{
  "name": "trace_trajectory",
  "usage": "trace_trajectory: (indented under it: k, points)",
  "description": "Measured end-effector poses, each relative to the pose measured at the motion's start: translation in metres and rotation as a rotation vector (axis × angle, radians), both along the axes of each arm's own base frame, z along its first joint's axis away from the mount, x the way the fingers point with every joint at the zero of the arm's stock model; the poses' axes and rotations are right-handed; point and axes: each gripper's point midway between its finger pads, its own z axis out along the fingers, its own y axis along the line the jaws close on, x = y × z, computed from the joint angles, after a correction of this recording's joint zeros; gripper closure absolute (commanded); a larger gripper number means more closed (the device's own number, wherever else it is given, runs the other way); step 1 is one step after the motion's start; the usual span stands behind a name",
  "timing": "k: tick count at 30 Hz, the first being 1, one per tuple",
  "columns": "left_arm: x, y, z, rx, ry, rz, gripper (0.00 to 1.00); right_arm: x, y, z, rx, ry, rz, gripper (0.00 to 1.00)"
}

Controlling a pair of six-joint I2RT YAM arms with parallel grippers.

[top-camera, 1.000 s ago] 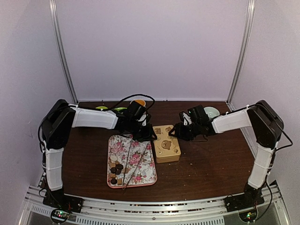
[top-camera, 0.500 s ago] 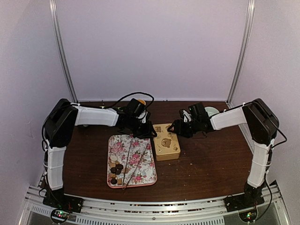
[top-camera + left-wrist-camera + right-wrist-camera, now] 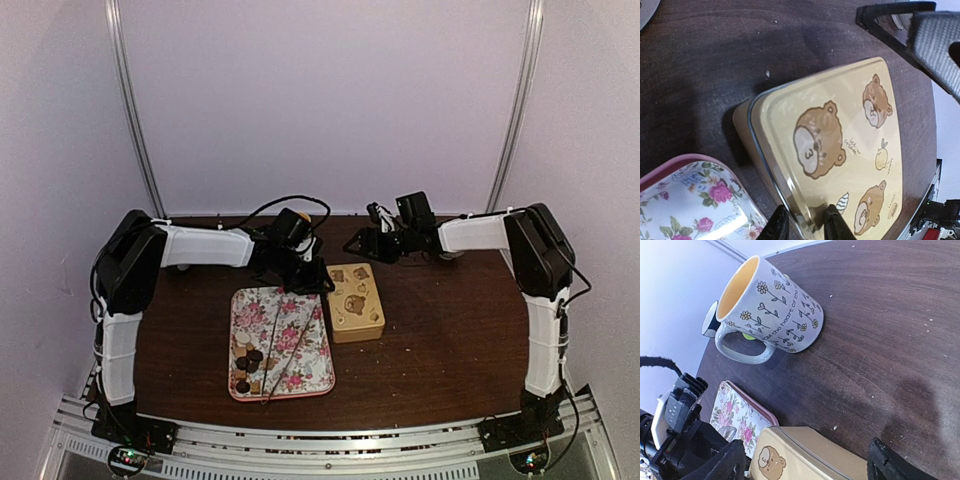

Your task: Pack the chocolate

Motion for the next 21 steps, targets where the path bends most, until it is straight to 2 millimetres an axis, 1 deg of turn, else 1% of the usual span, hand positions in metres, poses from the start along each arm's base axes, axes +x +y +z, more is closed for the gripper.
trace_trajectory:
  k: [2,5,8,10,12,15,17,21]
  points:
    - [0.0,0.0,0.0,0.001,-0.001,-0.003,0.74,0.003,0.006,-0.004,0.0,0.004,0.035,0.16]
    - [0.0,0.0,0.0,0.001,-0.001,-0.005,0.74,0.006,0.013,-0.018,-0.01,0.037,0.079,0.17]
    - [-0.001,-0.001,0.0,-0.001,0.001,-0.009,0.74,0.0,0.016,-0.036,-0.023,0.086,0.121,0.2]
    - [-0.002,-0.001,0.0,-0.002,0.003,-0.013,0.74,-0.008,0.016,-0.045,-0.032,0.115,0.153,0.25]
    - [-0.002,-0.001,0.0,-0.004,0.004,-0.02,0.74,-0.012,0.015,-0.045,-0.031,0.111,0.174,0.31]
    - [-0.004,-0.002,0.0,-0.009,0.009,-0.037,0.75,-0.022,0.008,-0.046,-0.024,0.116,0.189,0.41]
    - [-0.007,-0.003,0.0,-0.014,0.013,-0.054,0.75,-0.034,0.0,-0.043,-0.012,0.106,0.187,0.44]
    - [-0.017,-0.01,0.001,-0.024,0.016,-0.099,0.75,-0.064,-0.016,-0.039,0.01,0.118,0.16,0.45]
